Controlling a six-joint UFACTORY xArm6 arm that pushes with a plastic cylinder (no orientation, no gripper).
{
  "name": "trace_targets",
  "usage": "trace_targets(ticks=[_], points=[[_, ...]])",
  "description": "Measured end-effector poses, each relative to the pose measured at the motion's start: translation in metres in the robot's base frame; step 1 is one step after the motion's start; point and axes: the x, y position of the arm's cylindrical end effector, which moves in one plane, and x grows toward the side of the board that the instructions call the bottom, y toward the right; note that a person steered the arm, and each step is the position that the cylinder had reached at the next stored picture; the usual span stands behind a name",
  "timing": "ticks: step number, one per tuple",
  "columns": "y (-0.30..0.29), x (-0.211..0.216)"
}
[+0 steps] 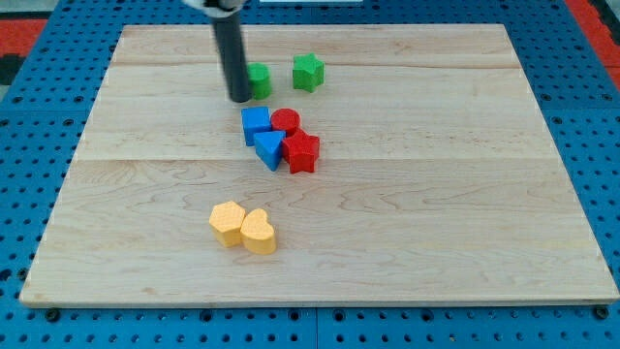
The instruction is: Move the yellow heart left to the yellow hexagon
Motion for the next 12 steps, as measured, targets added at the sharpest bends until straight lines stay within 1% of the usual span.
trace_targets(ticks=[1,2,3,4,5,6,7,8,9,10,11,12], points=[[0.03,-0.009],[0.041,0.011],[0.114,0.047],[0.143,0.14],[0.105,0.209],[0.058,0.224],[0.028,0.227],[-0.023,0.219],[-0.061,0.218],[-0.021,0.227],[-0.034,0.24],[-0.099,0.256]])
